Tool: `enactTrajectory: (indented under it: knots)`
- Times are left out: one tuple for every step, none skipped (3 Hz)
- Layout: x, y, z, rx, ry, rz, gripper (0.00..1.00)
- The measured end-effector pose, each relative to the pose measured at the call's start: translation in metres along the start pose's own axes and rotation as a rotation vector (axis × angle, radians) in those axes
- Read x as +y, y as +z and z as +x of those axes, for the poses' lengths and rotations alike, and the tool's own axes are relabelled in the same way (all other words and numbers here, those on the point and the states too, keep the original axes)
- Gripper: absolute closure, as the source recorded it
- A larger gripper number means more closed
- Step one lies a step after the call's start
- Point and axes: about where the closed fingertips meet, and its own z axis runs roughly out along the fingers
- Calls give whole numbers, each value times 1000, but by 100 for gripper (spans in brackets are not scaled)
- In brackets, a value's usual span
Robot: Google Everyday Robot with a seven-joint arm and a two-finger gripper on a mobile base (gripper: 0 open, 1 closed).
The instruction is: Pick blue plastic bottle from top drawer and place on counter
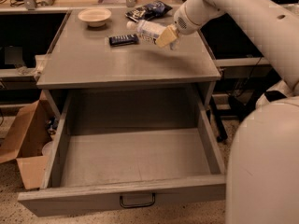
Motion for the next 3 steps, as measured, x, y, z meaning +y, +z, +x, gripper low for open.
enactTrajectory:
  knots:
    - [-18, 21, 20, 57, 49, -3, 100]
    - [-27, 41, 39, 79, 89, -17, 97]
    - [-27, 41, 39, 79, 89, -17, 73]
